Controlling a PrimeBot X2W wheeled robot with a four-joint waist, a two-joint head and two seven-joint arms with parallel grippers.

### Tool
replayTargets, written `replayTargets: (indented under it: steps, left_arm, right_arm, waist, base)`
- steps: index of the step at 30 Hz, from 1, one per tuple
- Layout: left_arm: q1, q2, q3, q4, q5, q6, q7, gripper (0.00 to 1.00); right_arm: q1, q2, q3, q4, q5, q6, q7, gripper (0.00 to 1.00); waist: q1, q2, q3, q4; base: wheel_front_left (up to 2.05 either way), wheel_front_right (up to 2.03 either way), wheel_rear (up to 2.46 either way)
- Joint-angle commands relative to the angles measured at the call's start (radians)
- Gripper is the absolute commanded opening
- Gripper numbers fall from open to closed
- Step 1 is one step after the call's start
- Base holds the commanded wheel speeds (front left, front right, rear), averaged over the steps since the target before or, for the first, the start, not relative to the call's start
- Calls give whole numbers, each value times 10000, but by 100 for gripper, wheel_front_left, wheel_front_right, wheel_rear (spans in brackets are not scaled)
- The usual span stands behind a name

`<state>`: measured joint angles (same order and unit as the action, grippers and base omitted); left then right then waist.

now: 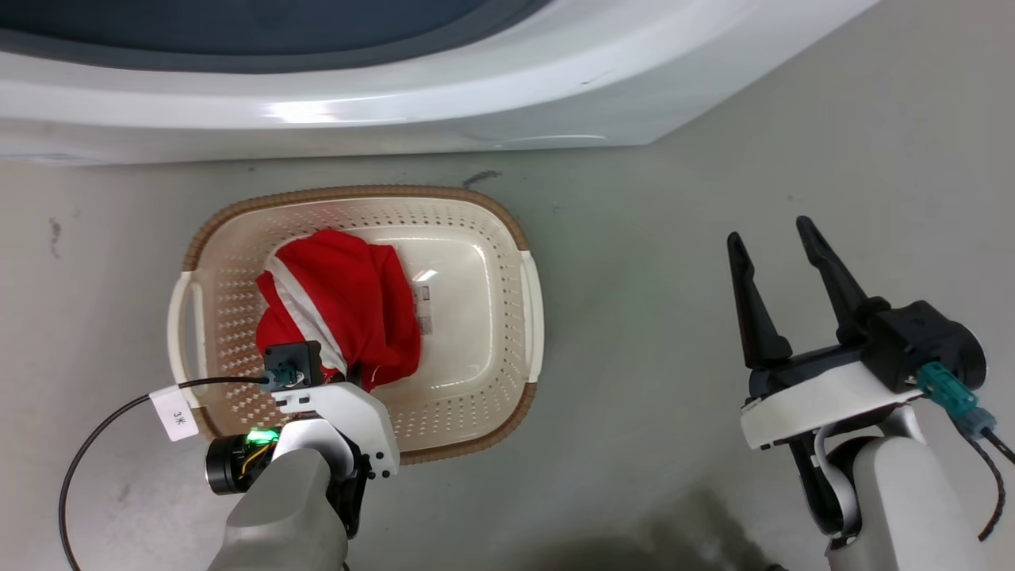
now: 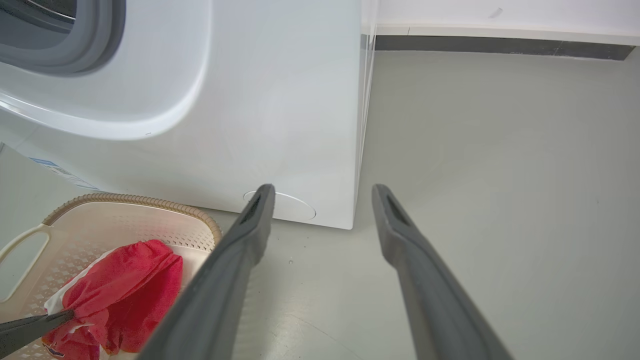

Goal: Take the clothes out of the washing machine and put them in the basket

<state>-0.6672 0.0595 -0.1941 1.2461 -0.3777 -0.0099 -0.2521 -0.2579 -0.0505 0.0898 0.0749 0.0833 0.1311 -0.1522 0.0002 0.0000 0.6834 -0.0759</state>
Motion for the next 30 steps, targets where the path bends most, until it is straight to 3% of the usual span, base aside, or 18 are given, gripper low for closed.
replayTargets:
  steps: [1, 2, 3, 8, 13, 22, 30]
  left_arm:
    - [-177, 63, -33, 140, -22, -19, 37, 24]
    - [-176, 75, -45, 186, -30, -14, 31, 49]
    - [-160, 83, -61, 223, -33, 0, 21, 100]
    - [88, 118, -91, 298, -57, -48, -63, 100]
    - [544, 77, -288, 189, 112, -250, -135, 100]
    - [2301, 3, 100, -2262, 333, -166, -131, 100]
    - [3762, -71, 580, -4283, 612, -40, -133, 100]
  right_arm:
    - [-146, 6, 108, 98, -70, -7, -90, 100]
    - [-152, 4, 129, 133, -102, -7, -101, 100]
    - [-153, 3, 132, 173, -123, -7, -125, 100]
    - [-64, 6, 105, 388, -175, -7, -165, 100]
    - [198, 4, 203, 615, -480, -7, -189, 100]
    - [983, 1, -24, 502, -711, -7, 49, 100]
    - [1659, 3, -249, -49, -993, -7, 293, 100]
  waist:
    - [-2, 0, 241, -244]
    - [-2, 0, 235, -261]
    - [-2, 0, 214, -261]
    - [-2, 0, -222, -134]
    - [-2, 0, -1453, 123]
    - [-2, 0, -3824, 436]
    - [-2, 0, -5152, 633]
  base:
    - [0, 0, 0]
    - [0, 0, 0]
    - [0, 0, 0]
    - [0, 0, 0]
    - [0, 0, 0]
    - [0, 0, 0]
    - [0, 0, 0]
